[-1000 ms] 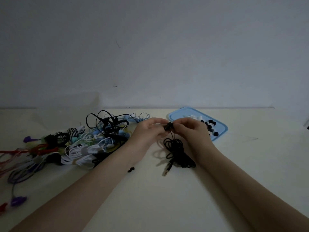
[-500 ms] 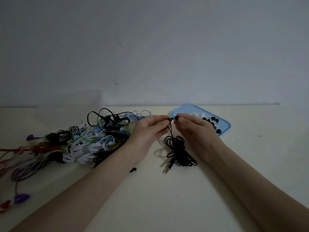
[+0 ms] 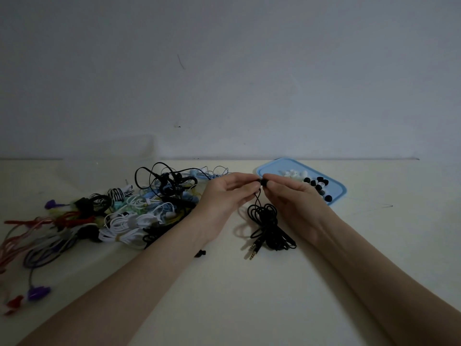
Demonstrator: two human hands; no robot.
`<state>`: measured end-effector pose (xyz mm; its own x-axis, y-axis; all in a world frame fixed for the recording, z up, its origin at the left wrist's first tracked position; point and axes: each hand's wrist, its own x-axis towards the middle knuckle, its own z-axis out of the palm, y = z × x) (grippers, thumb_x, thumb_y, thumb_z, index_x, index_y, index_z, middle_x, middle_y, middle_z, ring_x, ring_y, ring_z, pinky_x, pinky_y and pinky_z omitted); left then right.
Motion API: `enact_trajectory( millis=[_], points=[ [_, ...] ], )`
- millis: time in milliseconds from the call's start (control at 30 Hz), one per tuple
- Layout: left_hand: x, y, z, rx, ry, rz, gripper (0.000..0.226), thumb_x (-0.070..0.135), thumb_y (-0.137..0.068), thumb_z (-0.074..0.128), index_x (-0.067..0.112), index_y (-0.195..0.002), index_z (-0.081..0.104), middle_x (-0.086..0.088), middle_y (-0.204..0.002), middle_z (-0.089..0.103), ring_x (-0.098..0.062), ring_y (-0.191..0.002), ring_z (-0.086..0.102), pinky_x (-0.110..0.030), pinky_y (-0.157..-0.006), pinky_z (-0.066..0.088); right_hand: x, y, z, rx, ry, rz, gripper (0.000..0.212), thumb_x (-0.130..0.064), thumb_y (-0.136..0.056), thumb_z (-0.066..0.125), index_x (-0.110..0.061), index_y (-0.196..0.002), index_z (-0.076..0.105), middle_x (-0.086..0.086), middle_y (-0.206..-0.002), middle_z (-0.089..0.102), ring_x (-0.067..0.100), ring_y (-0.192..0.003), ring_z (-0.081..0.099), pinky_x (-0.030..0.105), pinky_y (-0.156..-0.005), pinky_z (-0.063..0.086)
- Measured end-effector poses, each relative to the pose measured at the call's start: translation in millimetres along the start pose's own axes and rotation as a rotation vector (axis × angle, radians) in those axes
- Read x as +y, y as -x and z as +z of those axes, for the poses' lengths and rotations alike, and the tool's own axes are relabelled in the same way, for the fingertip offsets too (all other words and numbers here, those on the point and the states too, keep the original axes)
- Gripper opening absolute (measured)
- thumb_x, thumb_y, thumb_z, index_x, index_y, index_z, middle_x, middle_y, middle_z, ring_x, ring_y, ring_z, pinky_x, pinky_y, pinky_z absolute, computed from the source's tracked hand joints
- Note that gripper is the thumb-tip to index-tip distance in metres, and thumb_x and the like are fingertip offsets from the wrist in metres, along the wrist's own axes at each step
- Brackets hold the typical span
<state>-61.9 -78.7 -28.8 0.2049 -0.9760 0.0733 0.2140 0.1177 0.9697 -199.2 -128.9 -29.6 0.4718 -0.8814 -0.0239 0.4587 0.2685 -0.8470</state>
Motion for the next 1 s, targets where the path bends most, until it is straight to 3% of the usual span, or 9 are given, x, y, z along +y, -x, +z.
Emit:
enact_trajectory(
  millis=[200,433,700,1000],
  points=[
    [6,1,-5,-0.071,-0.062,-0.002,0.014,-0.002,-0.081,0.062,0.008,-0.089,0.068,0.001,-0.075,0.070,-0.006,-0.074,0.066,-0.016,-0.078,0.054,-4,1,-4,-0.025,-0.047,0.084,0.020,0.007,-0.074,0.057,0.005,-0.092,0.065,0.008,-0.079,0.071,0.009,-0.069,0.068,0.014,-0.066,0.054],
    [7,2,-9,-0.096,-0.122,0.008,0.016,-0.002,-0.080,0.063,0.010,-0.087,0.070,0.000,-0.075,0.070,-0.008,-0.075,0.065,-0.017,-0.077,0.054,-7,4,-5,-0.037,-0.058,0.172,0.017,0.004,-0.065,0.061,0.003,-0.078,0.071,0.010,-0.076,0.070,0.011,-0.065,0.068,0.016,-0.064,0.056],
    [10,2,-8,-0.165,0.024,-0.069,0.017,-0.004,-0.080,0.059,0.005,-0.091,0.068,-0.002,-0.079,0.072,-0.008,-0.073,0.067,-0.015,-0.070,0.053,-13,6,-5,-0.081,-0.076,0.245,0.019,0.000,-0.066,0.061,0.002,-0.083,0.068,0.007,-0.075,0.069,0.010,-0.065,0.068,0.015,-0.062,0.056],
    [10,1,-8,-0.118,0.071,-0.117,0.015,-0.004,-0.082,0.058,0.006,-0.090,0.066,-0.001,-0.075,0.071,-0.007,-0.070,0.067,-0.014,-0.068,0.054,-14,7,-3,-0.061,-0.045,0.194,0.022,0.000,-0.068,0.061,0.007,-0.089,0.065,0.009,-0.077,0.071,0.011,-0.069,0.070,0.014,-0.062,0.055]
  ],
)
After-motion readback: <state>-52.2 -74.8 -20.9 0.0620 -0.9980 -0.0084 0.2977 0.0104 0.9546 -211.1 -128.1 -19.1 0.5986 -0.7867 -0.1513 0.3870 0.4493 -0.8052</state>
